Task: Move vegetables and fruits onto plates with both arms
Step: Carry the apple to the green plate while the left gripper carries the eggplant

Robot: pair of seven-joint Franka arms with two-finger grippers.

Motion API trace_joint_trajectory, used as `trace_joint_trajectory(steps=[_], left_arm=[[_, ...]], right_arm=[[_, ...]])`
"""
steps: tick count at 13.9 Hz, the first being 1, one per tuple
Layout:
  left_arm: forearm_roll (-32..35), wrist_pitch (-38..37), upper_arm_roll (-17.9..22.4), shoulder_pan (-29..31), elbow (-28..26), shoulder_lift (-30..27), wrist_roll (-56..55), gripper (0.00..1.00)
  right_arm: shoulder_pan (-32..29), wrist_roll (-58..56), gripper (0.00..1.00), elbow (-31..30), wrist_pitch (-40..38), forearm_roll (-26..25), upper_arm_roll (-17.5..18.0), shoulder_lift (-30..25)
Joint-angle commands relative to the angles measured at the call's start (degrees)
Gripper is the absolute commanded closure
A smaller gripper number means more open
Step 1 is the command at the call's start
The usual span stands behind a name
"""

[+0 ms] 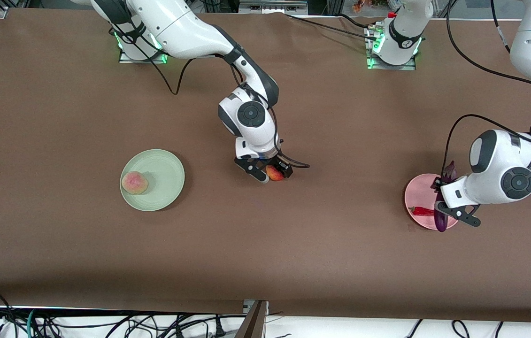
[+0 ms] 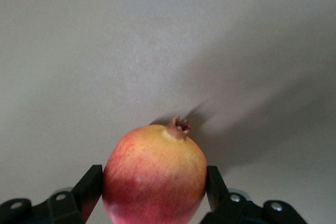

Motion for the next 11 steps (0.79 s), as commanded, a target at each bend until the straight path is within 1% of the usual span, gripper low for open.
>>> trace_joint_trajectory(steps=[1, 5, 7, 8, 9, 10, 11], left_arm=[[1.45, -0.67, -0.56, -0.02, 1.07, -0.29, 1.0, 0.0], [1.45, -0.75, -0.56, 0.07, 1.07, -0.29, 1.08, 0.0], [0.49, -1.63, -1.35, 0.16, 1.24, -2.13, 0.91, 0.0], [0.4, -2.85, -2.74, 0.07, 1.24, -4.49, 0.73, 0.0], [0.4, -4.6, -5.02, 0.16, 1.94, -6.34, 0.38, 0.0], [0.22, -7.32, -7.05, 0.07, 3.95, -7.49, -0.05, 0.0], [0.39, -11.61, -9.68, -0.45, 6.32, -8.28, -0.58, 0.0]], right_arm=[[-1.02, -4.03, 0.71, 1.27, -5.56, -0.84, -1.87, -1.83], [-8.48, -23.62, 0.71, 1.01, -22.09, -0.05, -1.88, -8.25], [-12.26, -32.41, 0.71, 0.14, -26.5, -0.05, -1.88, -10.8], [-14.28, -38.2, 0.71, -1.87, -27.48, 0.04, -2.05, -12.46], [-17.0, -44.0, 0.71, -5.46, -26.79, 0.13, -2.49, -14.4], [-19.9, -48.84, 0.7, -9.58, -25.13, 1.17, -2.49, -16.33], [-21.84, -53.68, 0.69, -14.15, -22.42, 1.97, -2.49, -18.44]])
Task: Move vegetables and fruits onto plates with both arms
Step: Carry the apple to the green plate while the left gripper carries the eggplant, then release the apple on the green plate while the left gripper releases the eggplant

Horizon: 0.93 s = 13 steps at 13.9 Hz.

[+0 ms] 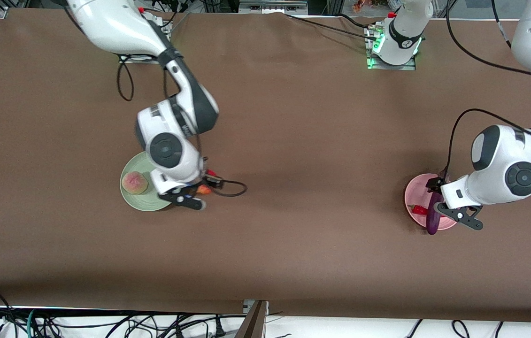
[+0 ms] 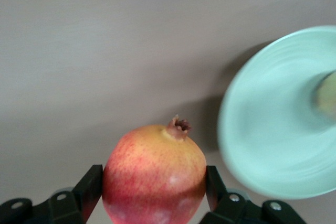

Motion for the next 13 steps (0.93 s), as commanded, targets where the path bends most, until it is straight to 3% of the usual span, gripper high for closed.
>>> trace_joint_trajectory(steps=[1, 3, 4, 5, 6, 7, 9, 11, 13], left_arm=[[0.48, -10.22, -4.86, -1.26, 5.18, -4.34, -3.14, 0.0], [-0.22, -18.38, -7.74, -1.26, 11.15, -4.61, -6.49, 0.0], [-1.09, -23.39, -9.77, -1.18, 15.27, -4.61, -7.72, 0.0], [-1.62, -27.79, -9.88, -2.31, 17.92, -5.74, -9.22, 0.0], [-1.88, -28.18, -7.7, -6.49, 17.6, -10.36, -11.41, 0.0], [-2.41, -28.88, -1.5, -12.89, 17.95, -12.59, -15.08, 0.0], [-11.58, -28.1, 10.1, -19.87, 14.55, -18.9, -20.9, 0.0], [-20.32, -20.84, 21.27, -26.81, 3.59, -27.59, -21.45, 0.0], [-20.96, -16.25, 26.06, -27.98, -5.22, -33.68, -21.1, 0.0]], right_arm=[[-5.77, -12.91, 0.68, -14.47, 7.35, 1.87, 0.73, -7.07], [-8.68, -17.77, 0.65, -18.71, 12.02, 2.14, 0.73, -7.78], [-8.95, -18.92, 0.56, -19.51, 13.08, 2.83, 0.73, -7.7], [-9.04, -20.15, 0.43, -20.3, 14.22, 3.71, 0.73, -7.61], [-9.39, -20.42, 0.11, -20.83, 15.45, 4.07, 0.73, -7.26], [-9.57, -20.34, 0.0, -21.01, 15.9, 4.16, 0.73, -7.0], [-9.92, -20.07, 0.0, -20.66, 15.21, 4.16, 0.64, -7.08], [-9.84, -20.25, 0.0, -20.05, 13.1, 4.07, 0.64, -8.13], [-9.75, -20.6, 0.0, -18.9, 11.16, 3.9, 0.73, -10.67]])
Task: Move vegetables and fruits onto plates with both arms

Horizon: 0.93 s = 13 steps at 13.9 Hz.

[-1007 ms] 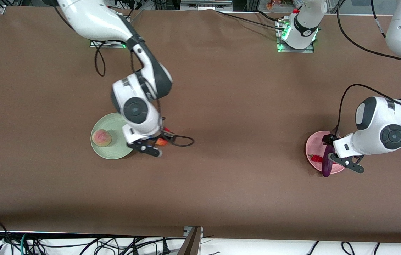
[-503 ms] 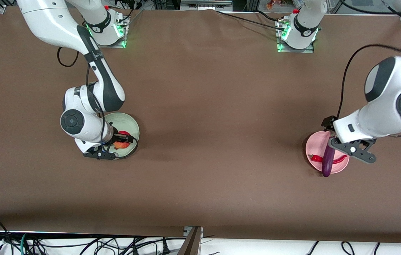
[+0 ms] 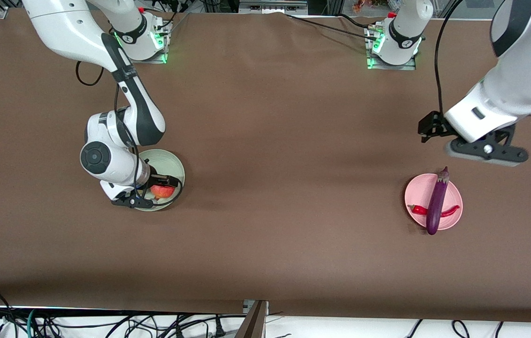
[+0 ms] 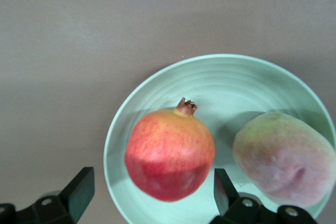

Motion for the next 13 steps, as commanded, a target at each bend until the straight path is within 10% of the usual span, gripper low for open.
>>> trace_joint_trajectory(steps=[1, 9, 13], left_arm=[[-2.29, 6.25, 6.79, -1.13, -13.99, -10.22, -0.02, 0.0], [-2.2, 1.24, 6.63, -1.13, -10.66, -9.01, -0.19, 0.0], [-2.38, 2.12, 6.72, -0.87, -10.13, -8.22, 0.51, 0.0]], right_arm=[[0.16, -1.15, 0.0, 0.3, -3.45, 0.18, 0.88, -5.77], [1.22, -2.45, 0.0, 3.02, -25.05, -3.86, -0.35, -24.67], [1.13, -7.55, 0.0, 8.74, -36.15, -3.87, -4.3, -25.3]])
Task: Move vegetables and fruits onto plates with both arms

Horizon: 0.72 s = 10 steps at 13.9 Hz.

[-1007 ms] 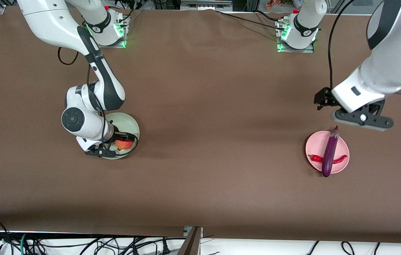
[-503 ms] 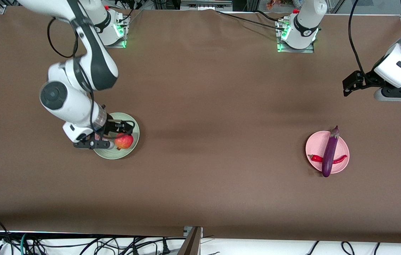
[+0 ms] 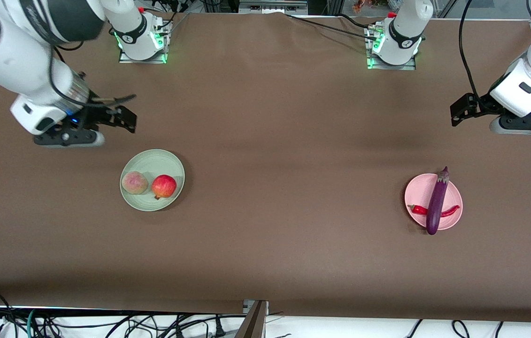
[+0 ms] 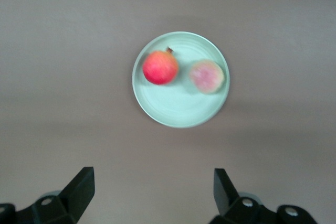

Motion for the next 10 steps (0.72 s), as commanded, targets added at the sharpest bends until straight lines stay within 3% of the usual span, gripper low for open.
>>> trace_joint_trajectory(steps=[1, 10], left_arm=[[-1.35, -0.03, 0.49, -0.14, 0.6, 0.3, 0.49, 0.0], [-1.35, -0.39, 0.32, -0.23, 0.69, 0.3, 0.32, 0.0]], right_arm=[[-0.29, -2.42, 0.0, 2.44, -4.28, -0.44, -1.42, 0.34], [-0.29, -7.08, 0.0, 2.7, -6.14, -0.61, -3.01, -1.42]])
